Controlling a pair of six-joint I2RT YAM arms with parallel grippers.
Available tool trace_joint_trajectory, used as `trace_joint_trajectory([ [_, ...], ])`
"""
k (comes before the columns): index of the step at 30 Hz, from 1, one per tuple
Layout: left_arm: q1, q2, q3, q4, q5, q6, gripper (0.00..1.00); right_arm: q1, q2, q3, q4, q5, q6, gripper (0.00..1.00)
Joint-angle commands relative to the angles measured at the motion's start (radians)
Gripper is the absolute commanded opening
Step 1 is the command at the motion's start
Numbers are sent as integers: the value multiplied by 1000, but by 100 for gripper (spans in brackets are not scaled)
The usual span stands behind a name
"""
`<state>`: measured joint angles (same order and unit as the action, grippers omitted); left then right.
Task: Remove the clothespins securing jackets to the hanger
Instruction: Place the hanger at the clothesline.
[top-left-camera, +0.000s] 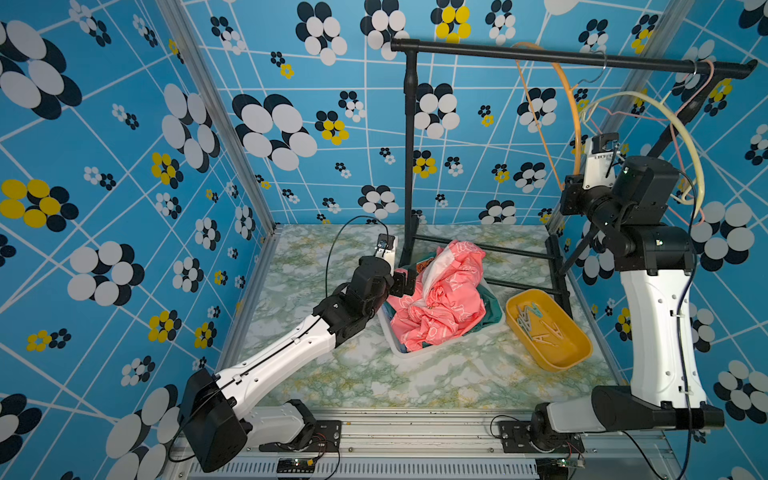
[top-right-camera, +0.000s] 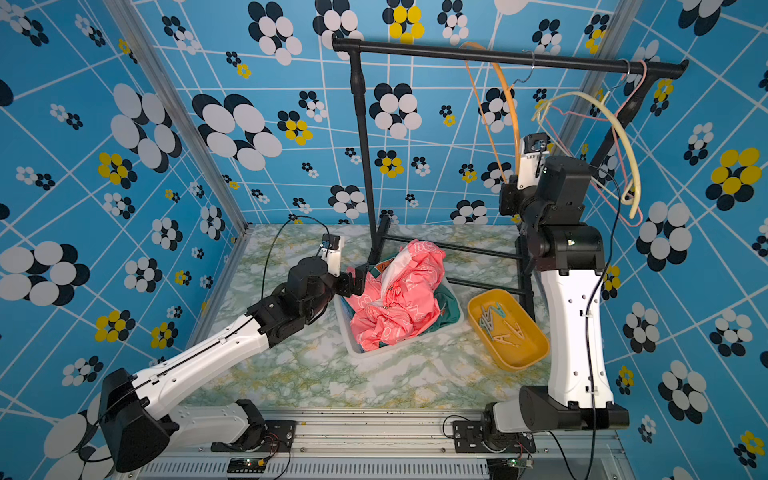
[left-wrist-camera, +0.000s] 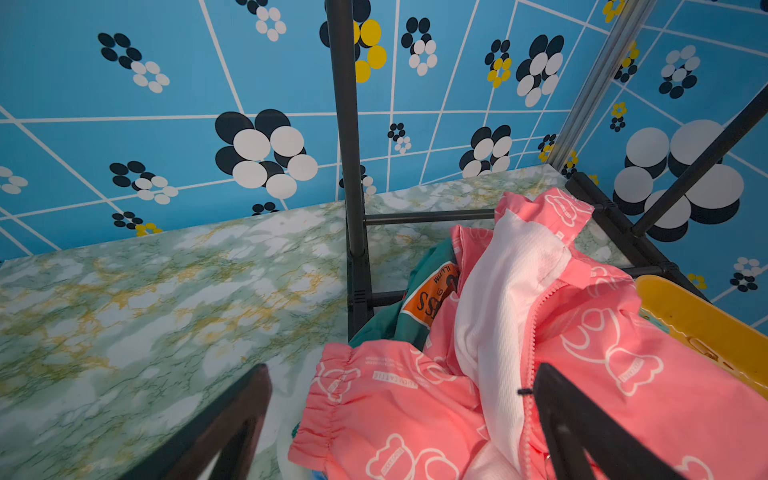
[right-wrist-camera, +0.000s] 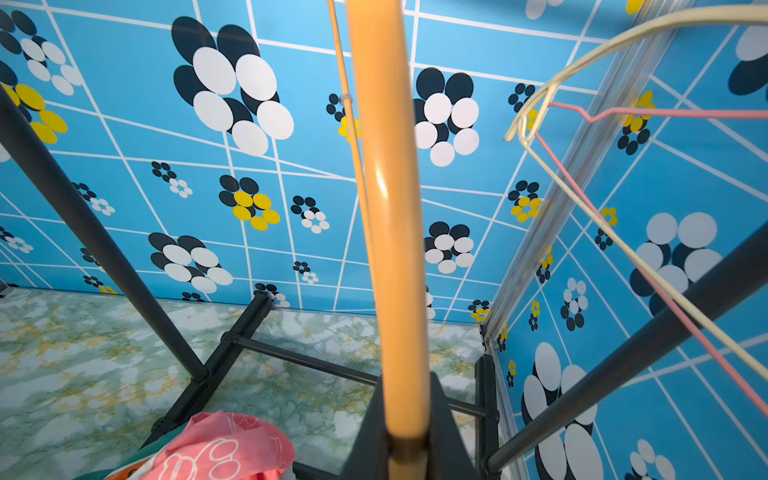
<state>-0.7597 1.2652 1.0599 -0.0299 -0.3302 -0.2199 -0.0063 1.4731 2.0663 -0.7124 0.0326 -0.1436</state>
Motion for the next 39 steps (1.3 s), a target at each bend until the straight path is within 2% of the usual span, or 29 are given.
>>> trace_joint_trajectory([
  [1,3,-26,-43,41,-13,-20,100,-43,80,102,-9,-134,-4,0],
  [9,4,-21,-54,38,-26,-50,100,-118,195,213,-17,-190,-18,0],
  [14,3,-15,-76,43,-43,-77,99,-202,242,223,17,-285,37,0],
  [19,3,19,-97,49,-41,-116,99,-268,307,284,-51,-277,44,0],
  [25,1,38,-84,46,-37,-109,100,-334,239,86,49,-254,68,0],
  [32,2,36,-88,45,-52,-108,99,-375,174,-40,64,-254,69,1],
  [35,1,39,-81,38,-53,-104,99,-374,113,-127,99,-269,74,32],
  [37,1,34,-81,34,-59,-102,100,-375,62,-193,140,-278,87,46],
  [39,1,30,-86,36,-72,-99,100,-374,1,-271,204,-279,118,56],
])
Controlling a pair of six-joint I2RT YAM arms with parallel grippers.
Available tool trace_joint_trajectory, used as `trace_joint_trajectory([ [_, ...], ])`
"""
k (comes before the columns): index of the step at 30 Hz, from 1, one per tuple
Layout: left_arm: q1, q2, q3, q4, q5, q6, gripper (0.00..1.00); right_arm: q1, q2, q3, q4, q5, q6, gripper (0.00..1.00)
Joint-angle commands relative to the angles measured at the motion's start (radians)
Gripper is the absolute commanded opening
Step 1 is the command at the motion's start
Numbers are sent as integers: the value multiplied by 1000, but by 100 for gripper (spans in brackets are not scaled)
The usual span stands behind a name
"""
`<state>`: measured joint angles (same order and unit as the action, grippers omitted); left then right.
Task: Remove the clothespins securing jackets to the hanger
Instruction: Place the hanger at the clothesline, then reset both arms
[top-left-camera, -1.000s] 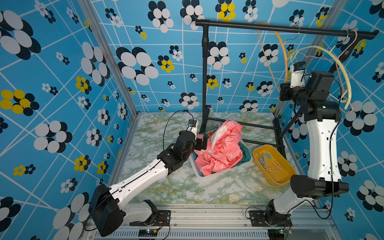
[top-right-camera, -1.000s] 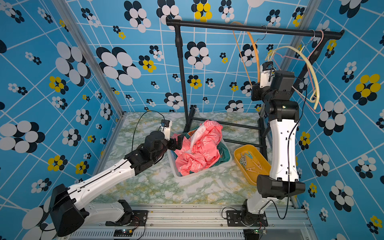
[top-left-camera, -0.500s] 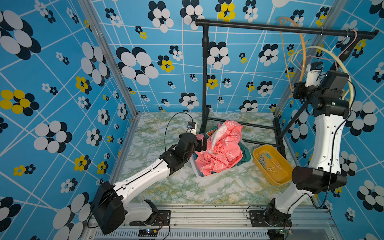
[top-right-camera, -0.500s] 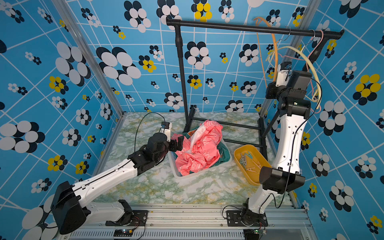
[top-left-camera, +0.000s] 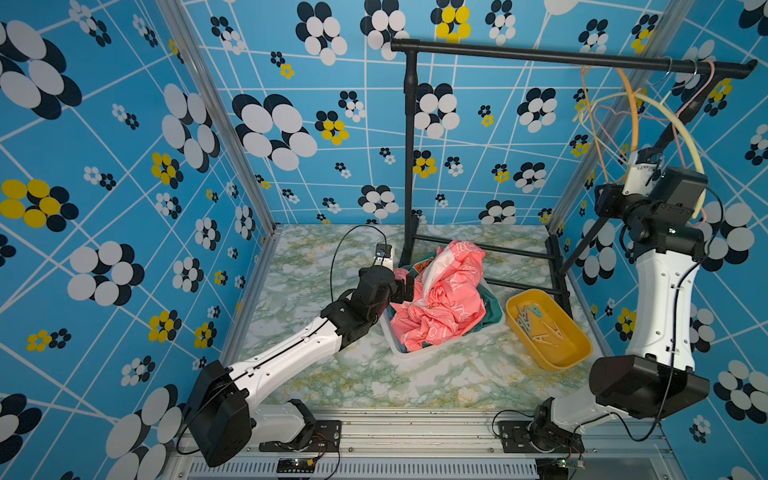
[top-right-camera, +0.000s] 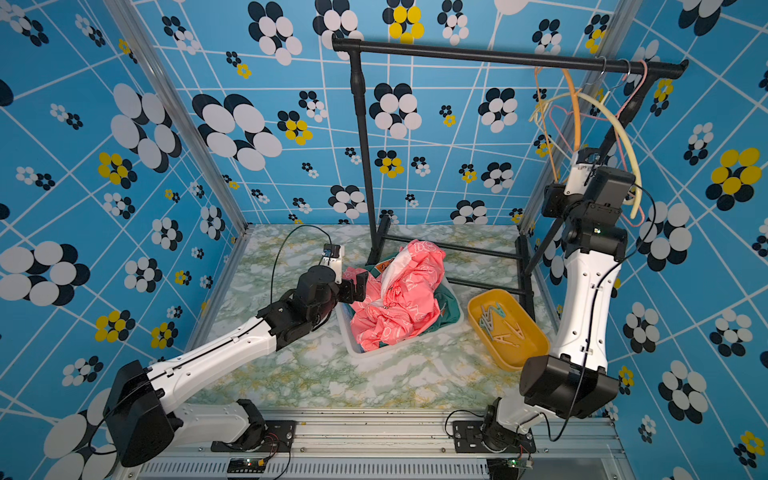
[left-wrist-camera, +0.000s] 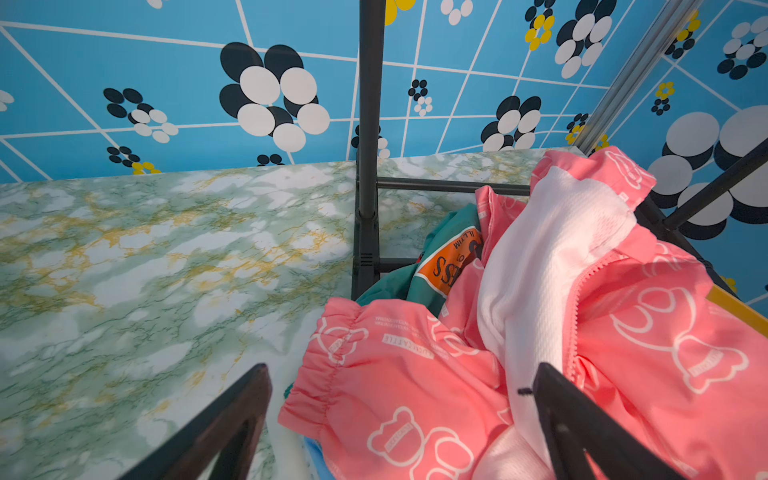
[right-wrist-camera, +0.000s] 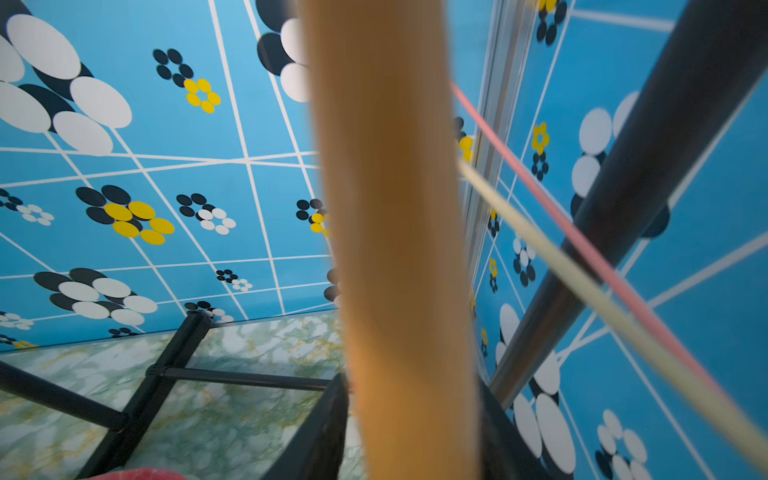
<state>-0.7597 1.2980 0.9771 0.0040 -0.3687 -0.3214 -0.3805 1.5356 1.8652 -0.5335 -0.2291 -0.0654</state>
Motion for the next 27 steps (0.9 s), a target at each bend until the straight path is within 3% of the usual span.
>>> trace_joint_trajectory([
  [1,0,-6,-5,4,-39,4,99,0,-97,-117,71,-18,67,62],
  [3,2,-9,-5,-3,-51,11,99,0,-172,-205,150,-14,120,69],
  [8,1,-40,-22,-12,-91,28,99,2,-383,-484,332,89,270,72],
  [16,15,-100,-54,-32,-147,83,99,27,-624,-857,417,165,360,79],
  [22,79,-148,-123,27,-216,186,100,71,-623,-1052,396,227,354,82],
  [27,221,-173,-288,281,-309,293,99,140,-517,-1154,422,375,371,87],
])
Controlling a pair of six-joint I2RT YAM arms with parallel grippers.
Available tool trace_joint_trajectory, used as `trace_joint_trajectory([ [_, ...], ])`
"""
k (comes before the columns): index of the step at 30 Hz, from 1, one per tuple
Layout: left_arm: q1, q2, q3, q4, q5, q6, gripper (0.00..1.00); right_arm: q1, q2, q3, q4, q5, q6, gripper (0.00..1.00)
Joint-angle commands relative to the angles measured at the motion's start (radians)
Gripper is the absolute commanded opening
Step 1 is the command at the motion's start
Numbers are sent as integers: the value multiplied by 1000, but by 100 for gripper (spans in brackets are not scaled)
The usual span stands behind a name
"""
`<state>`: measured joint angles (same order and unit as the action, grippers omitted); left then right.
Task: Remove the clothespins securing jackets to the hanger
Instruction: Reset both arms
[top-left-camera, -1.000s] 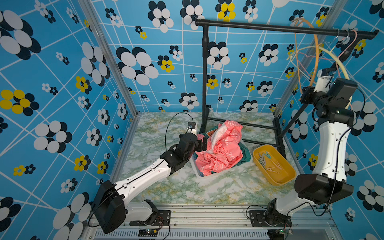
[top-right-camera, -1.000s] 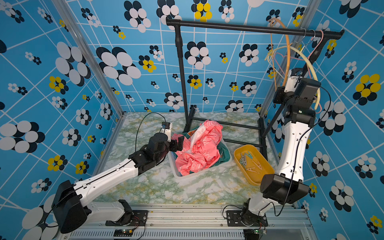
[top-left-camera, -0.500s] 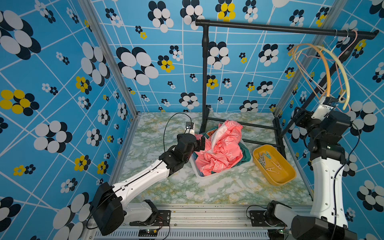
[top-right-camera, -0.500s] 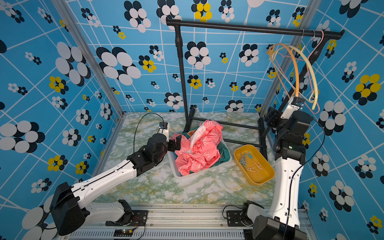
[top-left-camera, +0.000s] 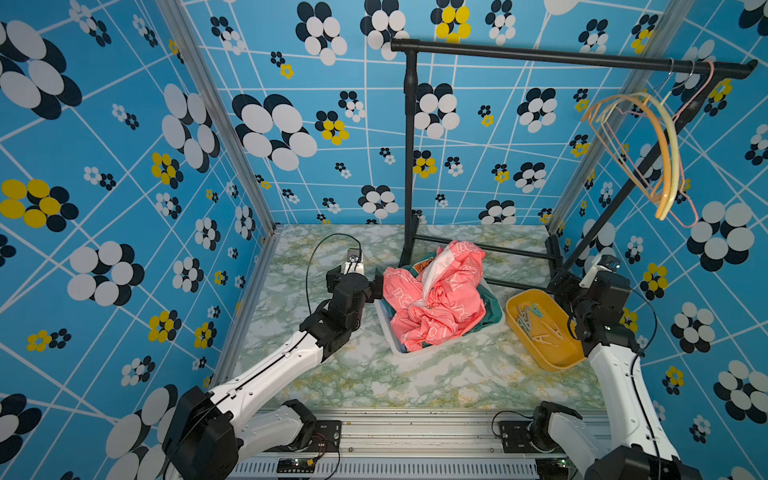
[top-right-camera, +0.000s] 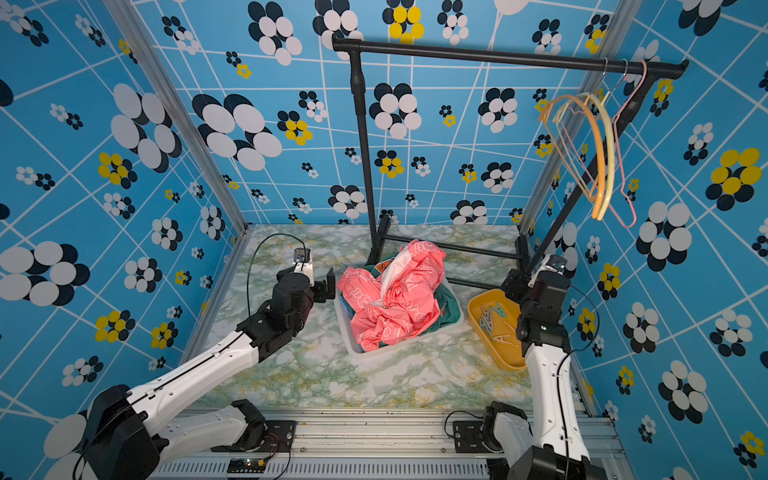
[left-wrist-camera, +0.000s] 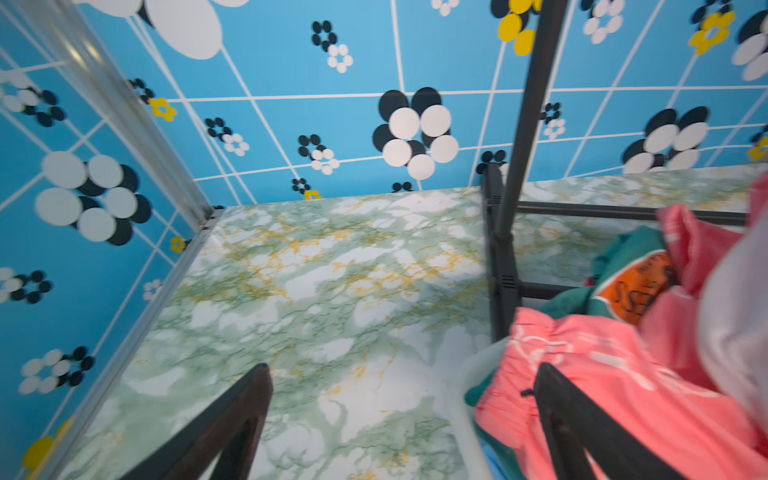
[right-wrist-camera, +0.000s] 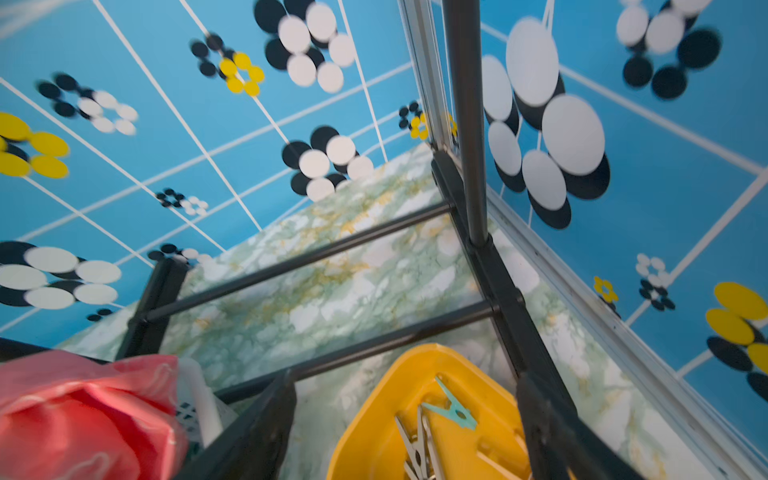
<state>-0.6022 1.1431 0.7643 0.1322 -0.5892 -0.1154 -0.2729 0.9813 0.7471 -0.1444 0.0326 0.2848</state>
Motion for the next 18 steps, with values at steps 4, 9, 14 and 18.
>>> trace_joint_trajectory([
  [4,204,-44,-274,421,-92,197,100,64,121,-98,86,173,30,88],
  [9,341,23,-443,679,24,195,100,96,194,-146,163,210,34,88],
  [14,387,207,-480,840,58,186,99,156,247,-151,206,288,13,88],
  [18,371,389,-505,1085,65,230,99,198,275,-166,286,345,15,90],
])
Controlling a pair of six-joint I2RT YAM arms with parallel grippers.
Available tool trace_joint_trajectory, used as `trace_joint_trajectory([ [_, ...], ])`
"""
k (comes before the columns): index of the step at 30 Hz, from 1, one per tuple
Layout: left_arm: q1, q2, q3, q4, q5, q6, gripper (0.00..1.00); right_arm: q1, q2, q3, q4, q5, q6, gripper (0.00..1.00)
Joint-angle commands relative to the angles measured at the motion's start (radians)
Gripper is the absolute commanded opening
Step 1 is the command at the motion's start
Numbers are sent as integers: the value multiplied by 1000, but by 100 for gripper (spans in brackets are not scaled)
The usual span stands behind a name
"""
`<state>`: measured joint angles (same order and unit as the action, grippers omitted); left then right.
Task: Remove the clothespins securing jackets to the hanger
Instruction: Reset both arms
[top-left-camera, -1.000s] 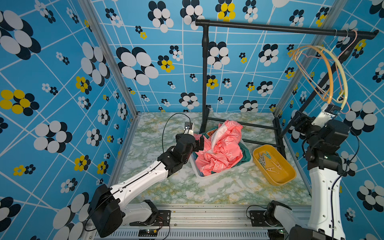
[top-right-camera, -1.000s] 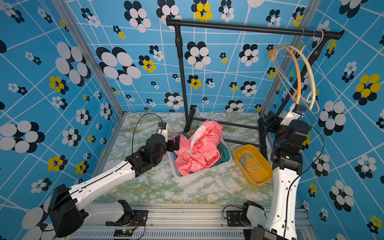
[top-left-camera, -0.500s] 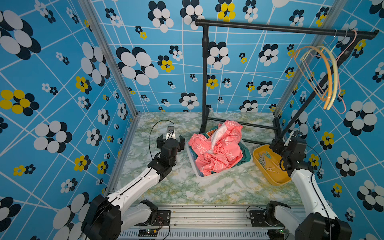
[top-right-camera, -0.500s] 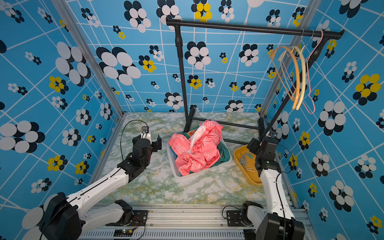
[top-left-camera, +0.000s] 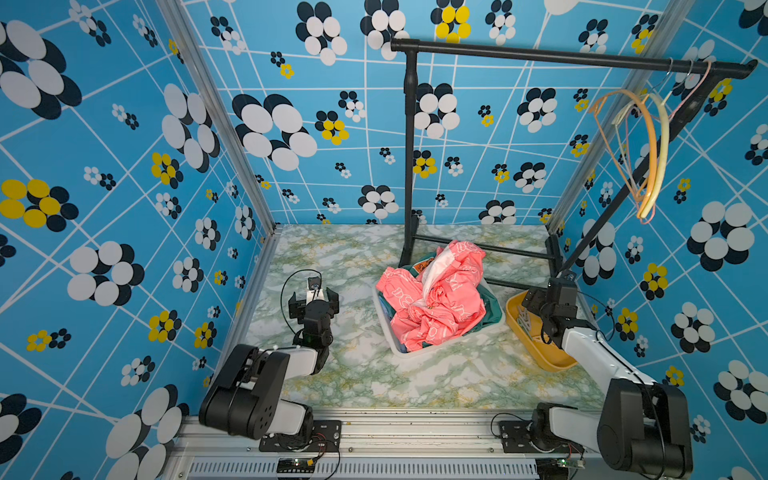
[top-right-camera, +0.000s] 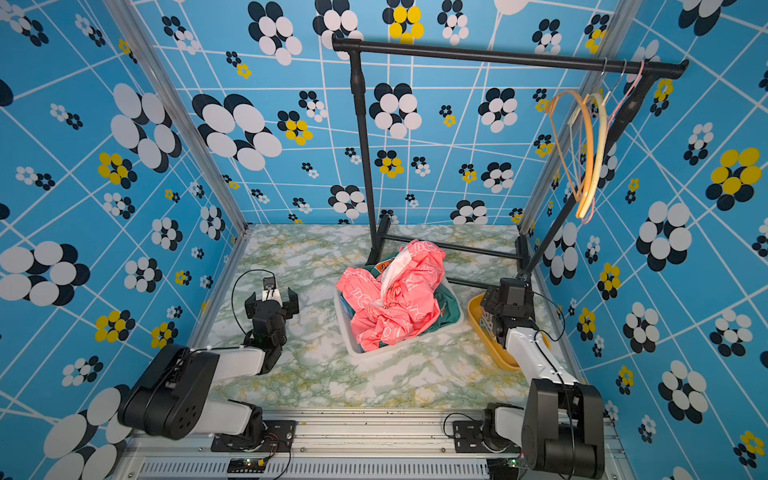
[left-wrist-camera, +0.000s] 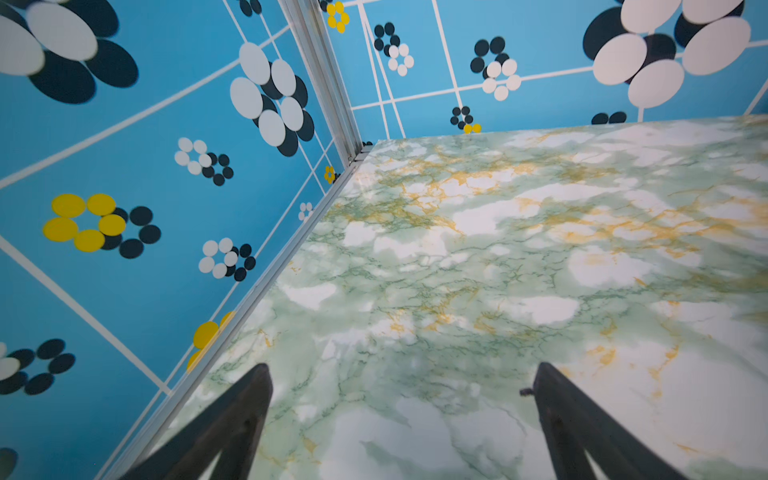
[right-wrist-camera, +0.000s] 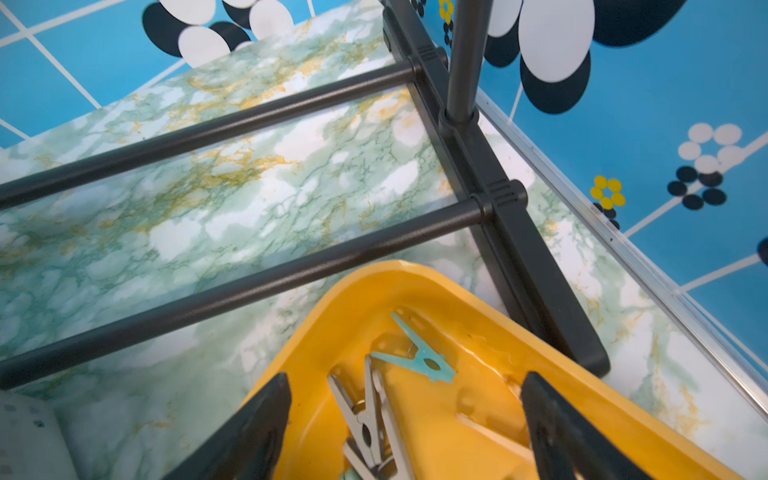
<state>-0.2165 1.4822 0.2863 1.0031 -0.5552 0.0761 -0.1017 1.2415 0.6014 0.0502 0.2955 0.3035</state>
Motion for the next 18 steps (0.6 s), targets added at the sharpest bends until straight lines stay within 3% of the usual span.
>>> trace_joint_trajectory([
  [1,-15,34,-21,174,57,35,100,35,18,-29,114,98,-7,90],
  [10,49,54,-70,259,220,3,99,72,80,-90,318,172,-14,93],
  [13,61,141,-83,360,285,22,100,89,113,-75,336,147,-55,95],
  [18,58,124,-67,319,259,11,99,151,145,-66,362,193,-112,97],
])
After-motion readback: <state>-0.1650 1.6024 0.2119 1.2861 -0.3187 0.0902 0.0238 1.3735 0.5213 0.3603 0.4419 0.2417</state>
